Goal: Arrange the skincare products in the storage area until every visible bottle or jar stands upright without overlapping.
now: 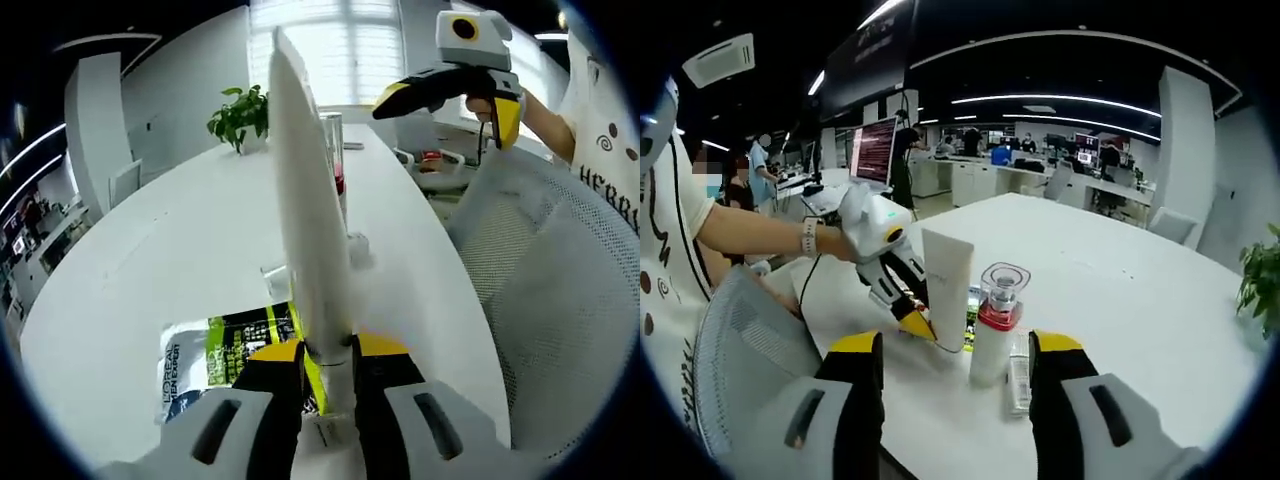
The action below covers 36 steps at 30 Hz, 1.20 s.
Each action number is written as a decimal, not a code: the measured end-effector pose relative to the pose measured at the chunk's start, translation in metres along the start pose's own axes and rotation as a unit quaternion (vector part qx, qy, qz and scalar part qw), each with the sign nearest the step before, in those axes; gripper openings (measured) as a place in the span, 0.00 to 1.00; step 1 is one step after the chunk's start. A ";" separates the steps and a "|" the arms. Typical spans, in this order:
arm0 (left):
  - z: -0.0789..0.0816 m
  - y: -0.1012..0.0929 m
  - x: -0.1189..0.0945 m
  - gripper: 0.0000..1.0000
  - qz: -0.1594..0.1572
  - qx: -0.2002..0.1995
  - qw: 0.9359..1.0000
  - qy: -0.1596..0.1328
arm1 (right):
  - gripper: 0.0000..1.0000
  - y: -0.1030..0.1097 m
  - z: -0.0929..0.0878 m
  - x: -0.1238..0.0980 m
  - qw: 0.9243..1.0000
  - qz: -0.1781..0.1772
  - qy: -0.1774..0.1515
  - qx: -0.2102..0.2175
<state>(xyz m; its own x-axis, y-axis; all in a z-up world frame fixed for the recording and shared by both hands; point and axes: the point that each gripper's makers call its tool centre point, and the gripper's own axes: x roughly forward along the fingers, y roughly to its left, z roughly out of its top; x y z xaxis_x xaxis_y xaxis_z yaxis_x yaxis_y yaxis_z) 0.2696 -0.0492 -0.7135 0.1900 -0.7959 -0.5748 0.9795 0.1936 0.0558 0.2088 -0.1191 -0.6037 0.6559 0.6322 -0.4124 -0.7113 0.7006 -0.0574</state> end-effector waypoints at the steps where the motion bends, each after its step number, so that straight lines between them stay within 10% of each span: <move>1: 0.000 0.000 0.000 0.15 -0.001 0.001 1.000 -0.001 | 0.59 0.000 0.001 0.000 1.000 0.000 -0.001 0.001; 36: 0.004 0.005 0.008 0.16 -0.003 0.018 1.000 -0.008 | 0.59 -0.005 -0.002 0.002 1.000 -0.002 0.004 0.007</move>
<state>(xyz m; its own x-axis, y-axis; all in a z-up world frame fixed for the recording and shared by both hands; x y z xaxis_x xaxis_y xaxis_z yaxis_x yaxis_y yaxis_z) 0.2763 -0.0574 -0.7146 0.1843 -0.8061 -0.5623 0.9825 0.1679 0.0813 0.2133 -0.1223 -0.6056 0.6571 0.6264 -0.4192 -0.7047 0.7080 -0.0466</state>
